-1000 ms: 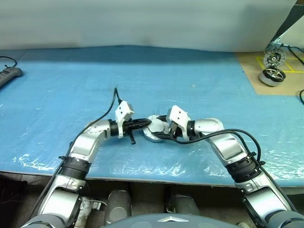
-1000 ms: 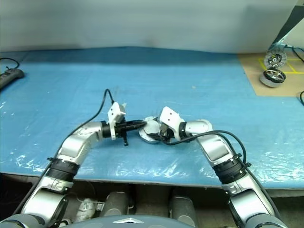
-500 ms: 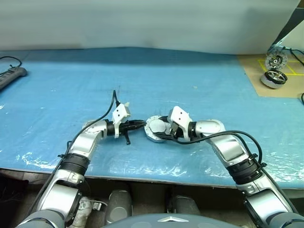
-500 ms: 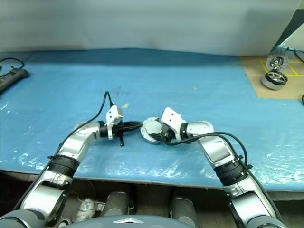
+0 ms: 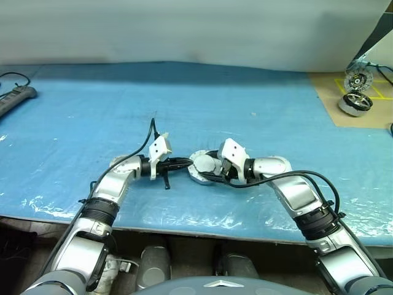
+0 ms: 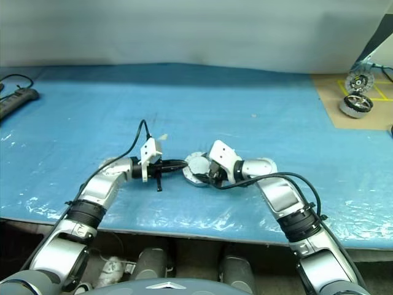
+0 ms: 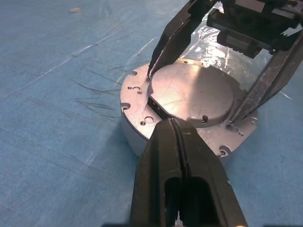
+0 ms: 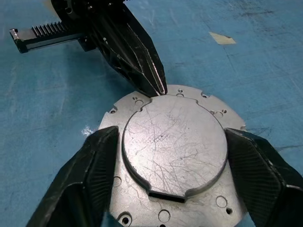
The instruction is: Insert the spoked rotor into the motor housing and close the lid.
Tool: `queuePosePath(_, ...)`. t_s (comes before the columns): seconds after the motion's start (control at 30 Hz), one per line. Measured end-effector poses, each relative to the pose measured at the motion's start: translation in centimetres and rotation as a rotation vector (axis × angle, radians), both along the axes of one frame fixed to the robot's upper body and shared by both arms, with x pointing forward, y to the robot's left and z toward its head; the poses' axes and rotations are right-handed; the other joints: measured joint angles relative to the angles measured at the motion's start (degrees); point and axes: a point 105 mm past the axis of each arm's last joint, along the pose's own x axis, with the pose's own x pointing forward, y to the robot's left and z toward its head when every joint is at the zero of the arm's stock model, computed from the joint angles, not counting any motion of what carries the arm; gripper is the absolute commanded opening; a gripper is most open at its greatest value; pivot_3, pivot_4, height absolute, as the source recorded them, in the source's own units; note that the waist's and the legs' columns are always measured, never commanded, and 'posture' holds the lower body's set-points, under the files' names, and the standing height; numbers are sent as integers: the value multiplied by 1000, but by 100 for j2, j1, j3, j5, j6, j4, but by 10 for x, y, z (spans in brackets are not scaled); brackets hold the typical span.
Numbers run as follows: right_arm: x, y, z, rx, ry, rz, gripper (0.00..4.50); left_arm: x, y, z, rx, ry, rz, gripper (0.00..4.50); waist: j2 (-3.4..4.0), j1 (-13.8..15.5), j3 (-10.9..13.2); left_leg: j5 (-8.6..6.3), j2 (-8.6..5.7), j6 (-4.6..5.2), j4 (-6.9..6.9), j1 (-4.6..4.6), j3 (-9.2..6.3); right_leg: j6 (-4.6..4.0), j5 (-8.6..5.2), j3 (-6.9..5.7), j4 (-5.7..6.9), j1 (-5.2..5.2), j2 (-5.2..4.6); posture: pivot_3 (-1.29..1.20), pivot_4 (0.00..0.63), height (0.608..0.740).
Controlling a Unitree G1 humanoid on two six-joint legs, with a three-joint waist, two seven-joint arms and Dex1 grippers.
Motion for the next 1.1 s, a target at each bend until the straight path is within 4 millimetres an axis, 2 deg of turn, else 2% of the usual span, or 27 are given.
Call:
queuePosePath(0.33,-1,-4,19,161,159,-61,4469,0,-3,1,8,-9,-13,0,1,27,2,0,-2,0,-2,-25,0,-9,5,0,-2,-19,-1,0,150,740)
queuePosePath(0.53,-6,-6,52,272,128,-51,4469,-1,-4,3,8,-18,-19,0,1,27,3,1,-2,-1,-2,-62,1,-10,6,-2,-1,-52,0,0,150,740)
queuePosePath(0.7,3,-23,63,354,150,-168,4469,4,-5,2,9,-10,-18,0,1,33,3,1,-3,-1,0,-65,1,-10,6,-2,0,-54,-1,0,150,740)
queuePosePath(0.8,7,-44,51,402,244,-297,4469,6,-7,2,1,-14,-20,0,0,43,3,1,-4,-2,0,-64,1,-10,6,-2,-2,-52,-1,0,150,740)
queuePosePath(0.87,3,-58,34,416,338,-375,4469,7,-7,1,-2,-22,-21,0,1,46,3,2,-4,-2,-1,-65,1,-9,6,-2,-3,-53,-1,0,150,740)
queuePosePath(0.97,-14,-74,-1,363,440,-461,4469,8,-5,-2,-6,-34,-14,0,1,45,3,4,-4,-6,-3,-67,1,-7,4,-3,-5,-55,-1,0,150,740)
queuePosePath(1.07,-23,-77,-11,397,488,-476,4469,11,-2,-5,-6,-42,-4,0,3,37,2,1,-4,-2,-3,-50,1,-1,2,-3,-4,-42,-1,0,150,740)
queuePosePath(1.1,-24,-77,-12,414,500,-478,4469,11,-1,-6,-4,-42,-1,0,2,39,2,1,-4,-2,-3,-38,0,26,-14,-2,-6,-31,-2,0,150,740)
